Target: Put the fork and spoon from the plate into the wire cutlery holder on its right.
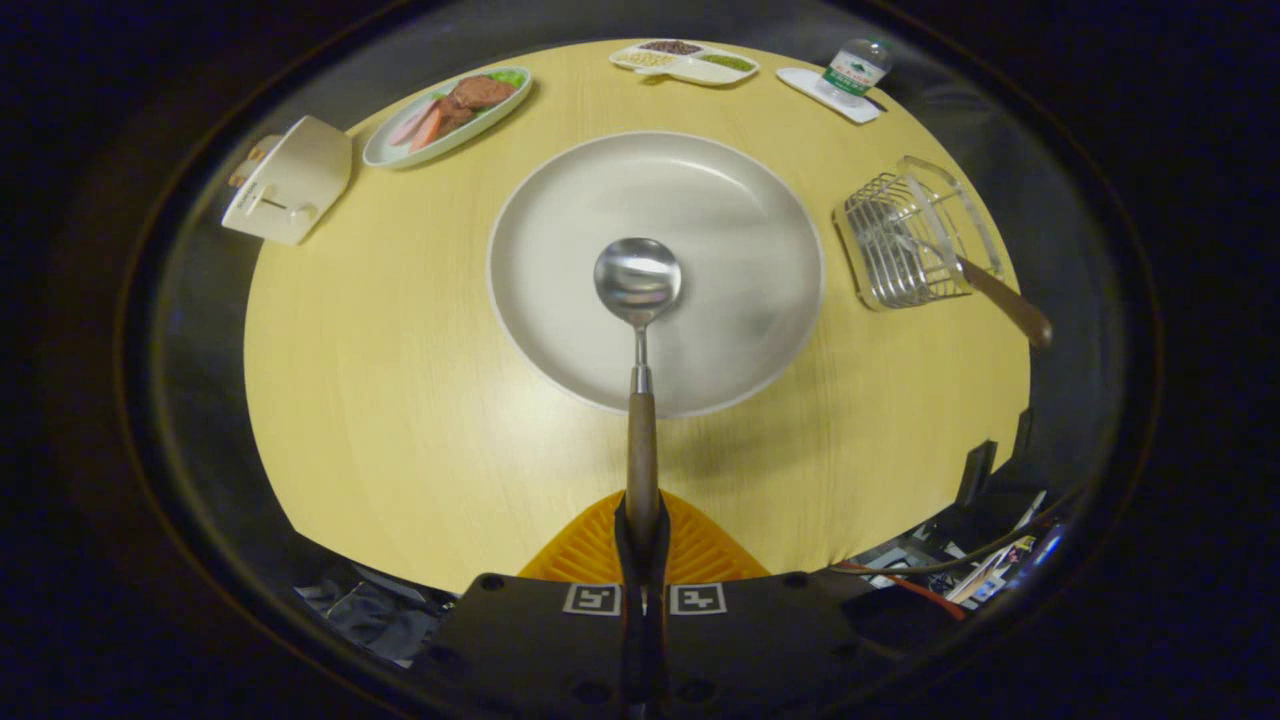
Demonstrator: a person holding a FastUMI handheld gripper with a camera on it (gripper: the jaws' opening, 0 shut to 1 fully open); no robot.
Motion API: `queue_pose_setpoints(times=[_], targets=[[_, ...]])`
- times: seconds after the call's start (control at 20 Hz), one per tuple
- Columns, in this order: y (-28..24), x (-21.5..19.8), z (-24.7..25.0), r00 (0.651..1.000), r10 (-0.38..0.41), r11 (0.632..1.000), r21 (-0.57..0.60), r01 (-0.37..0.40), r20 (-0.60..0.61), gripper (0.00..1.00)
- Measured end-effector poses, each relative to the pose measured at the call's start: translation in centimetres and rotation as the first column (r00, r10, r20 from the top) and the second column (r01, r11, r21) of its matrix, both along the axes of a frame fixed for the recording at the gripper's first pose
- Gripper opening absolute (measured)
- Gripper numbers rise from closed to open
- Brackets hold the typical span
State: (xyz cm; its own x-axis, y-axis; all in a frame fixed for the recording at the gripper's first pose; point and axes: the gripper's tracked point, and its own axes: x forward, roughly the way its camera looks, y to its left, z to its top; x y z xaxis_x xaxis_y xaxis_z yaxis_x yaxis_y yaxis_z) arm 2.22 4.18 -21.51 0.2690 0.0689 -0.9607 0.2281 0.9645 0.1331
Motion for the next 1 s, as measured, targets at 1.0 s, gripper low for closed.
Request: queue_pose_setpoints(times=[1.0], targets=[[-10.6, 4.0, 7.5, 0.891, -0.441, 0.868, 0.202, 0.453, -0.103, 0.04]])
